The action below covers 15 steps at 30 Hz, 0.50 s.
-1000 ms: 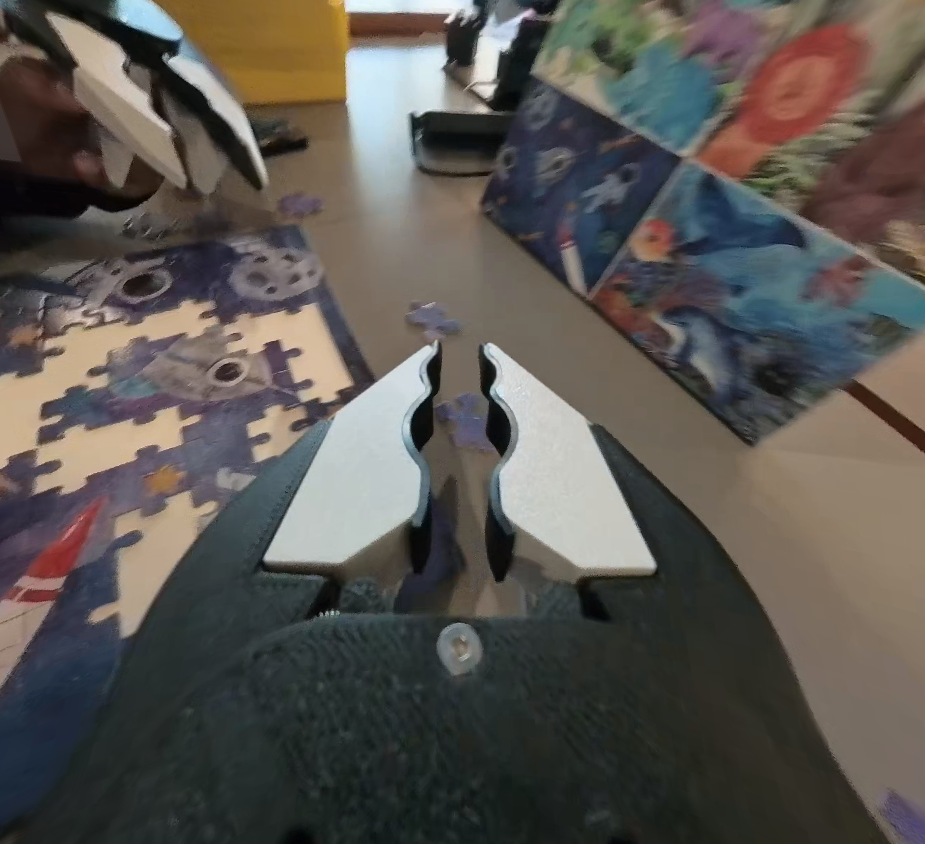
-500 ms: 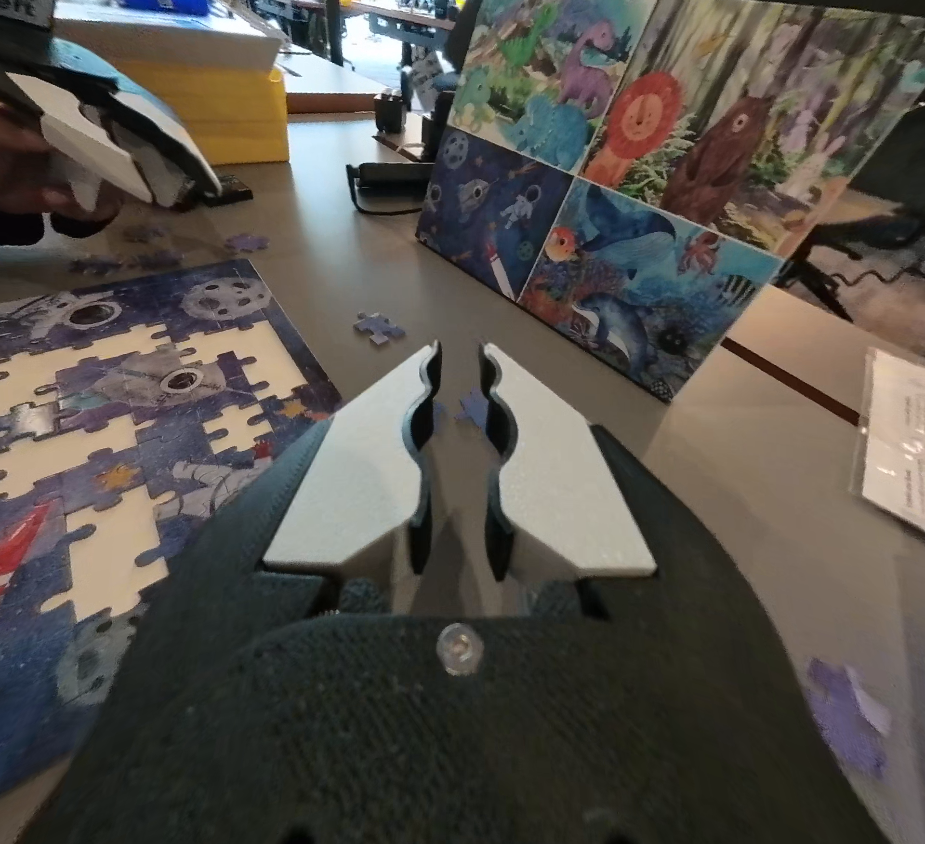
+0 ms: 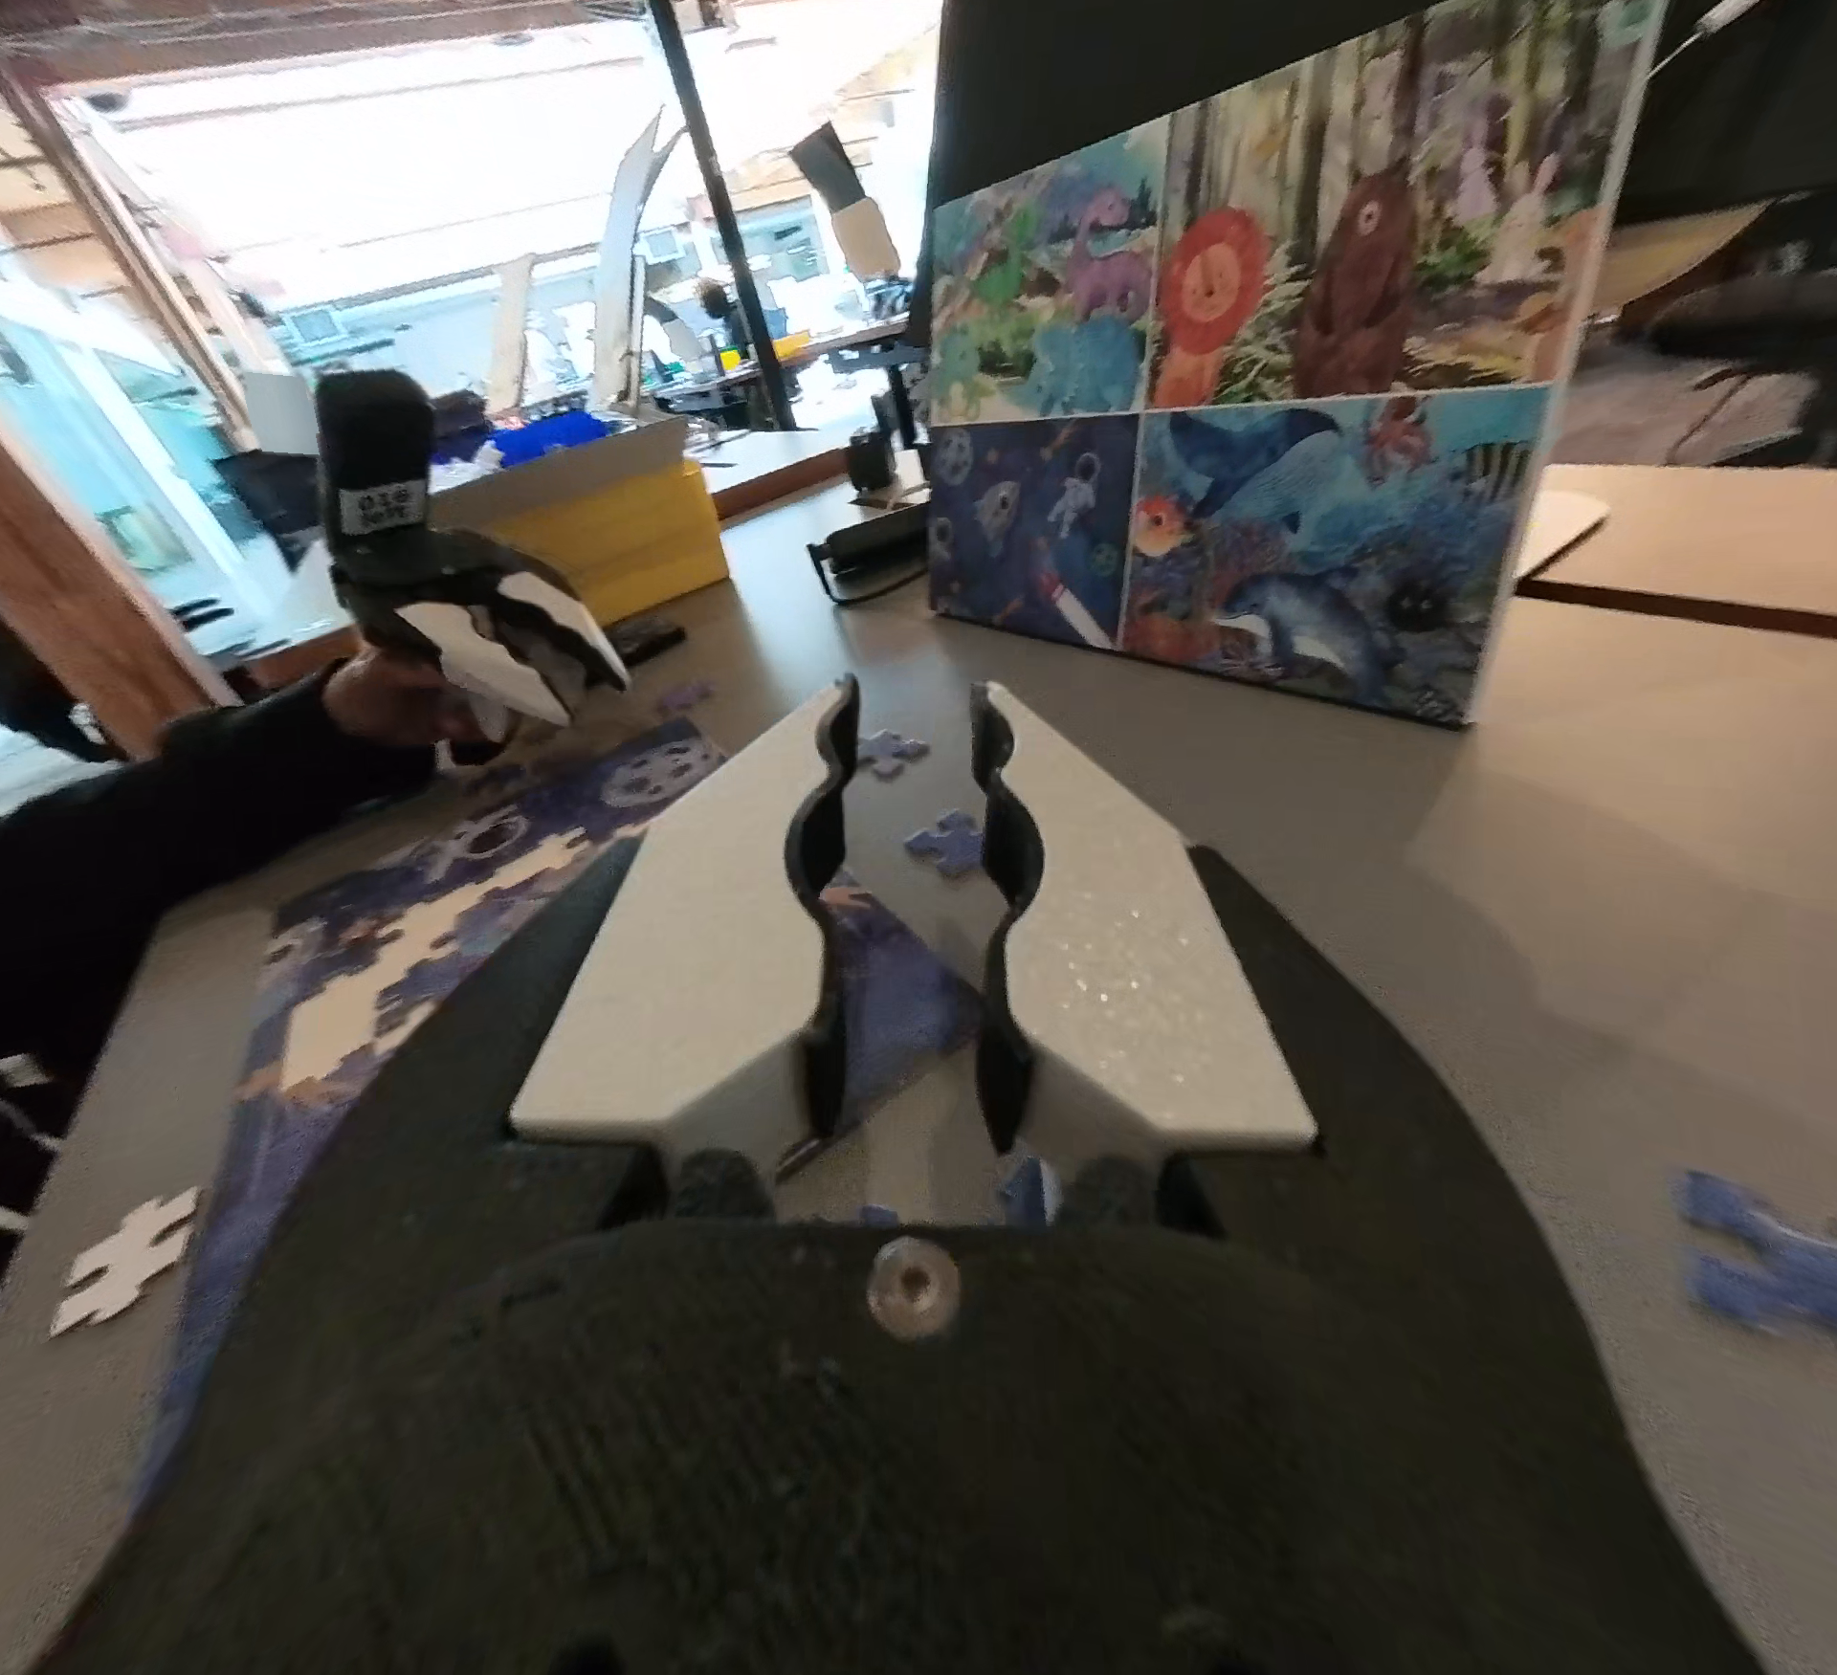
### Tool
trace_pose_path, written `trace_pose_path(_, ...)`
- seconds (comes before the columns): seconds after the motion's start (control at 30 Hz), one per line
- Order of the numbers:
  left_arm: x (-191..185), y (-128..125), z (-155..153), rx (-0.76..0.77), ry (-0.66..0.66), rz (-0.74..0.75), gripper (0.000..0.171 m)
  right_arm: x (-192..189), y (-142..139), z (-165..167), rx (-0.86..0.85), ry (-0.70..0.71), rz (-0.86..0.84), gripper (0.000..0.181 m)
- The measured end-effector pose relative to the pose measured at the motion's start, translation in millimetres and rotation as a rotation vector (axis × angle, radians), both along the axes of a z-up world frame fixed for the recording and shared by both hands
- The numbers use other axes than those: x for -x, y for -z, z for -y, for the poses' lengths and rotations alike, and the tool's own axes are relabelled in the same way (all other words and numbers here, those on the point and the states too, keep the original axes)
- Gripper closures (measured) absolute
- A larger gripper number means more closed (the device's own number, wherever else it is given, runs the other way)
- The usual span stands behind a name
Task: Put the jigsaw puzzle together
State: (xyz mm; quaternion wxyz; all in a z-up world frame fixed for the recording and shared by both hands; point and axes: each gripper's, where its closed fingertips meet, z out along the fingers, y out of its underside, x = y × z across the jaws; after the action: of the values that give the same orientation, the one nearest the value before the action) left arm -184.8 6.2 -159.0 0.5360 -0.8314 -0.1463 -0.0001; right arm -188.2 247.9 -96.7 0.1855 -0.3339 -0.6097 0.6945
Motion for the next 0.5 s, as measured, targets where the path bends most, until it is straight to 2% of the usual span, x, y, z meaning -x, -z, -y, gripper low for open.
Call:
trace_pose_path(0.07,-19,2,-10,0.020,0.095,-0.010,0.148,-3,1,10,-0.014,-0.040,0.022,0.157)
trace_pose_path(0.17,-45,6,-19,0.057,0.212,-0.012,0.148,-6,12,29,-0.151,-0.058,0.036,0.156)
trace_pose_path(0.2,-47,8,-20,0.076,0.216,-0.031,0.149,-6,16,35,-0.198,-0.054,0.035,0.156)
trace_pose_path(0.33,-27,12,-16,0.129,0.099,-0.108,0.160,-16,14,51,-0.287,-0.057,0.005,0.157)
trace_pose_path(0.43,-13,6,-11,0.099,0.017,-0.095,0.164,-22,4,55,-0.263,-0.052,-0.048,0.161)
trace_pose_path(0.5,-3,0,-6,0.078,-0.042,-0.112,0.171,-20,8,54,-0.267,-0.061,-0.019,0.159)
